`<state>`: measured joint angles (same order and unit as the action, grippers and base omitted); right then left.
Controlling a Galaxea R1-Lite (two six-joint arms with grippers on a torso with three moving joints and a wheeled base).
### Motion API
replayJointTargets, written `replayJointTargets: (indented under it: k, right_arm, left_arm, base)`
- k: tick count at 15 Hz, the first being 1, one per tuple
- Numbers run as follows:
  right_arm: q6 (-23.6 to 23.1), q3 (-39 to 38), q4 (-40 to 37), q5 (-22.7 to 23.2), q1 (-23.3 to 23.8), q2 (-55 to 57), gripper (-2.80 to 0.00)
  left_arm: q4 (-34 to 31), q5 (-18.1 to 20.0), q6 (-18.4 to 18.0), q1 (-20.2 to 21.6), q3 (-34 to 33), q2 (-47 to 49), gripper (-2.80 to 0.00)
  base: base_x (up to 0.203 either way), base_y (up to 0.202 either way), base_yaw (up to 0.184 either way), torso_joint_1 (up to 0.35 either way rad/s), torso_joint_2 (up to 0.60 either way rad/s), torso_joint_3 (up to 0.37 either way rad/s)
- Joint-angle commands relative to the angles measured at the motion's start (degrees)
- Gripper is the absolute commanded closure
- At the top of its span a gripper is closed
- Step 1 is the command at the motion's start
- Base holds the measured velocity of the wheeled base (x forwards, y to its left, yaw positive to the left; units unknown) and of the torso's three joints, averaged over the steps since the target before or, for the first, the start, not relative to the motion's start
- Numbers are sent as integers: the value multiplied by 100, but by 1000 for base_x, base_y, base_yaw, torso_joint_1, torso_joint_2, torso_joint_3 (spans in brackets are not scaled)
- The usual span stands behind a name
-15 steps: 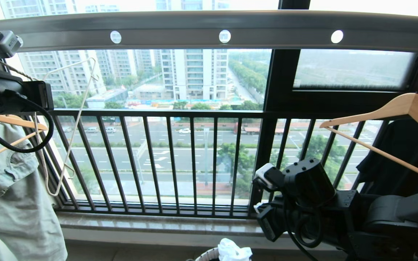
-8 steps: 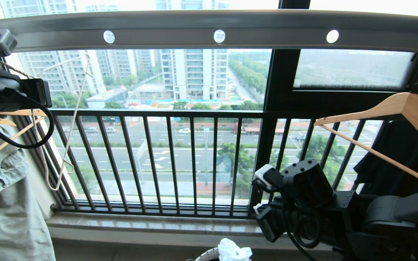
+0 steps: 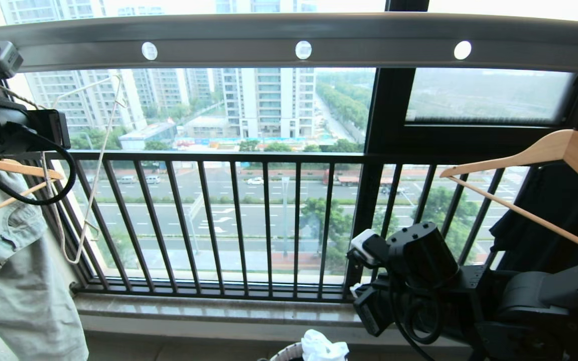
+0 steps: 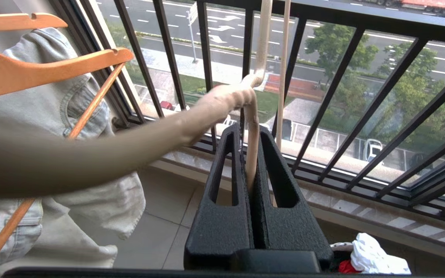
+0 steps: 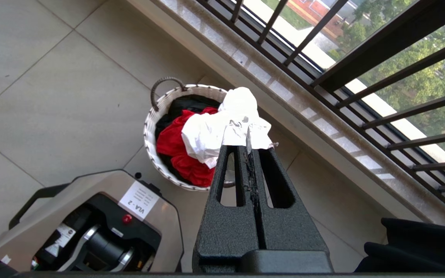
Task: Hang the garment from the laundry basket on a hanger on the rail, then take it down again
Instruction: Hang the clothes rack on the clothesline
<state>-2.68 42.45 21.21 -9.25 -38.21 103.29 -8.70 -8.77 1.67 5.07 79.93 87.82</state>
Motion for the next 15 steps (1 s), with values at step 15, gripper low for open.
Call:
replayJointTargets:
  k: [15]
  right_arm:
    - [-5,0,23,2,-20,86,0]
  left_arm:
    - [-13,192,0,-33,-4,82,0]
  base:
    - [0,0,0,0,0,0]
